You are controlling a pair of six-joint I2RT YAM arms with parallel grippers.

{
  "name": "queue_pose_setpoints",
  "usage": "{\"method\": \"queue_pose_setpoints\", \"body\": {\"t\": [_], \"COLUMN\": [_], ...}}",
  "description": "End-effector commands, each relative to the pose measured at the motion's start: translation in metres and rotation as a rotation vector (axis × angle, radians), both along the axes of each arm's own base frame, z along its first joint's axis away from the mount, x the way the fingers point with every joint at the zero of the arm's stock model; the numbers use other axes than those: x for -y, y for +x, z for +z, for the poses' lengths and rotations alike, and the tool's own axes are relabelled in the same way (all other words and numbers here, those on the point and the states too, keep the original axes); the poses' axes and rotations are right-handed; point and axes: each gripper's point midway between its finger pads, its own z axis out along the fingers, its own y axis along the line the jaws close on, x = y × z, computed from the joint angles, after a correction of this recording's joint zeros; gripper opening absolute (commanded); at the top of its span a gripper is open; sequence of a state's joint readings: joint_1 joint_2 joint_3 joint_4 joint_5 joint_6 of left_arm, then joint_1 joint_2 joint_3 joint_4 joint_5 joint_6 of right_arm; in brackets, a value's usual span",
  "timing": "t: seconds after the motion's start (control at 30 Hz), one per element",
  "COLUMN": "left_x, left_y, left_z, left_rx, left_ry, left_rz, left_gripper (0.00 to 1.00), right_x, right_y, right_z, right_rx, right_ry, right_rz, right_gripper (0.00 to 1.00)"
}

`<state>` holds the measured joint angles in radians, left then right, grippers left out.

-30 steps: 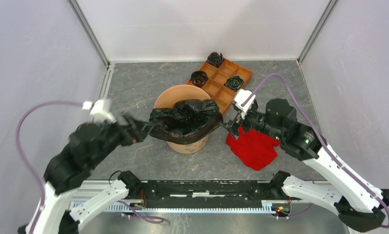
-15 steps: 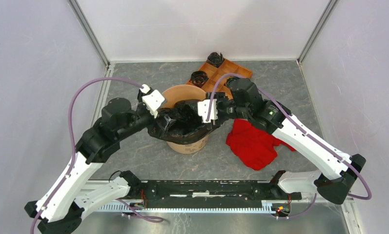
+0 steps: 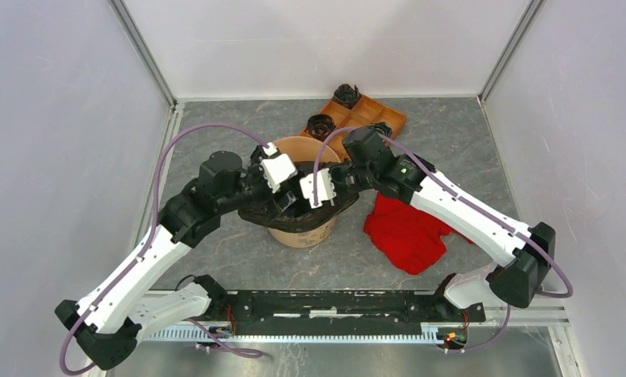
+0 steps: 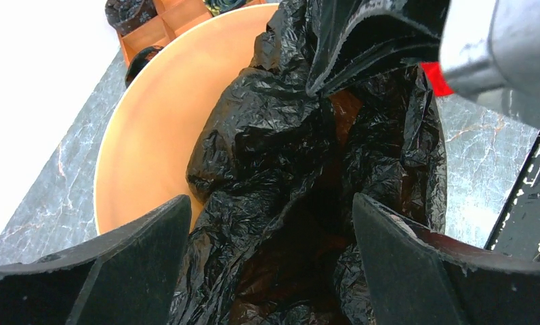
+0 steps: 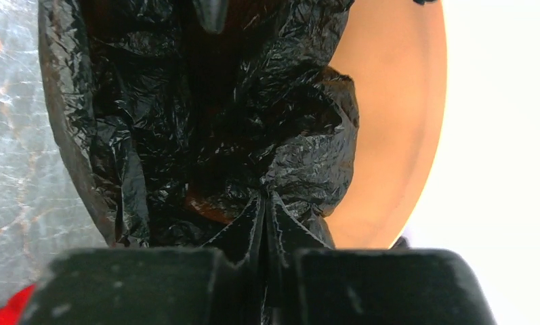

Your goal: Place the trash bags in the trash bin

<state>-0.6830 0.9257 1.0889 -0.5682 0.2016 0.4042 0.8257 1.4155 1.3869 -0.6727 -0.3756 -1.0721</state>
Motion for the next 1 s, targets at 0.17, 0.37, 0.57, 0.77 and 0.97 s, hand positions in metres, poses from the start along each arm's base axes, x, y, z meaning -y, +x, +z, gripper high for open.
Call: {"method": "queue_pose_setpoints", "body": {"t": [0.17, 0.37, 0.57, 0.77, 0.97], "left_x": [0.004, -0.005, -0.005, -0.011, -0.028], "left_y": [0.004, 0.010, 0.009, 0.008, 0.002], "left_z": [-0.004, -0.011, -0.012, -0.011, 0.023], "left_rx": [-0.030, -0.039, -0.035, -0.033, 0.006], "left_ry": [-0.032, -0.014, -0.010, -0.016, -0.149], "left_rz": [0.029, 0.101, 0.088, 0.120, 0.222], "left_gripper": [0.95, 0.88, 0.90, 0.82, 0.98], "right_x": [0.002, 0.024, 0.034, 0.049, 0.066], "right_y": [0.001, 0.017, 0.027, 0.042, 0.049], "right_z": [0.038, 0.077, 0.090, 0.081, 0.075], "right_rx": [0.028, 0.053, -0.020, -0.096, -0.187], "right_ry": [0.290, 0.501, 0.655, 0.743, 0.846], "right_rz": [-0.148, -0.364, -0.497, -0.653, -0.792], "right_gripper": [0.00, 0.00, 0.00, 0.00, 0.00]}}
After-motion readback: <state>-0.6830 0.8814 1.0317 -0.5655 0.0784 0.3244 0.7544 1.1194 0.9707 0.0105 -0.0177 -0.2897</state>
